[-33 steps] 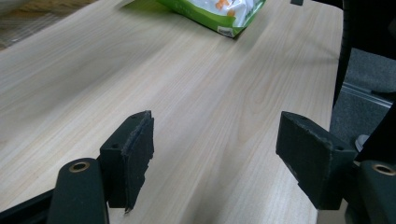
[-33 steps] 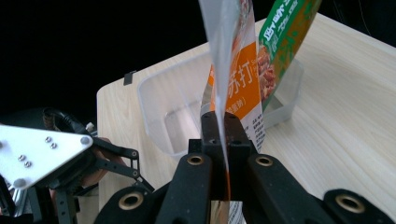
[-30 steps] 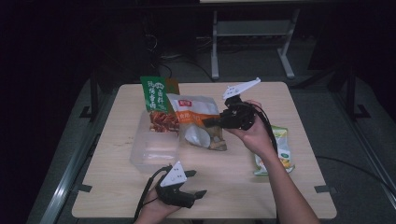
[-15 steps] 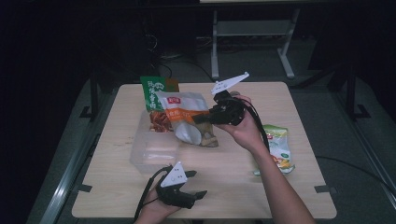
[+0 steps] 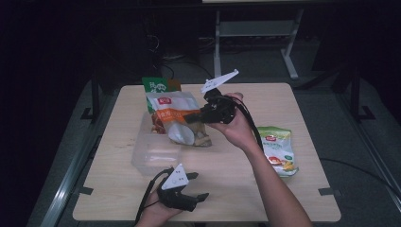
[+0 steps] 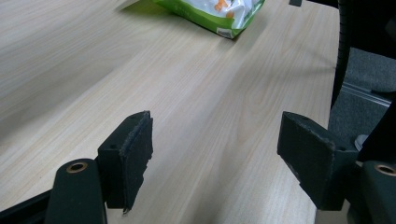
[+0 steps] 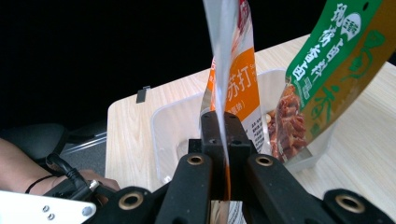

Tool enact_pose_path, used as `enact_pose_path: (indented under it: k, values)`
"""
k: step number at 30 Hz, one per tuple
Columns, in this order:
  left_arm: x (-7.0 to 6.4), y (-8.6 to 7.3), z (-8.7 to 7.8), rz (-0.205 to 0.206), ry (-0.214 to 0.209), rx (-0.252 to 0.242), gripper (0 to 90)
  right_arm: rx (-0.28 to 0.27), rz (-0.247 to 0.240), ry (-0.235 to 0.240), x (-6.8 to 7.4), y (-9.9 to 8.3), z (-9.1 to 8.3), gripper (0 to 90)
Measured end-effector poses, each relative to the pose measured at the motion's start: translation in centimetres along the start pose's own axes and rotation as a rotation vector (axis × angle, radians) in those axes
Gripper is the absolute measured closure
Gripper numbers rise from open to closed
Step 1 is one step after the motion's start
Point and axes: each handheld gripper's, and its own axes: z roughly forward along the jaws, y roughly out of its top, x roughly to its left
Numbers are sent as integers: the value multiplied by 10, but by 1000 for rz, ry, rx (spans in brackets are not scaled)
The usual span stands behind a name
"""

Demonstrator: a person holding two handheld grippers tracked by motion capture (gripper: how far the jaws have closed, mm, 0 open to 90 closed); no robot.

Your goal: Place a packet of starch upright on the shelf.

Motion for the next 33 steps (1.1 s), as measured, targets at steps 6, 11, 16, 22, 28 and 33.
enact_pose_path:
  k: [6,11,16,22,28,33]
  values:
    - [0,0,0,-10,0,-5,264,4,-4,13,1,4,6,900]
    - [0,0,-1,-13,1,-8,264,10,-6,19,1,7,13,900]
    - [1,0,-1,-3,2,-2,264,18,-8,23,3,11,19,900]
    - [1,0,-2,-6,2,-5,264,18,-21,33,4,15,25,900]
    - [2,0,-2,-5,1,-3,263,24,-27,44,5,19,34,900]
    - [2,0,-2,0,1,-4,263,29,-31,52,5,22,41,900]
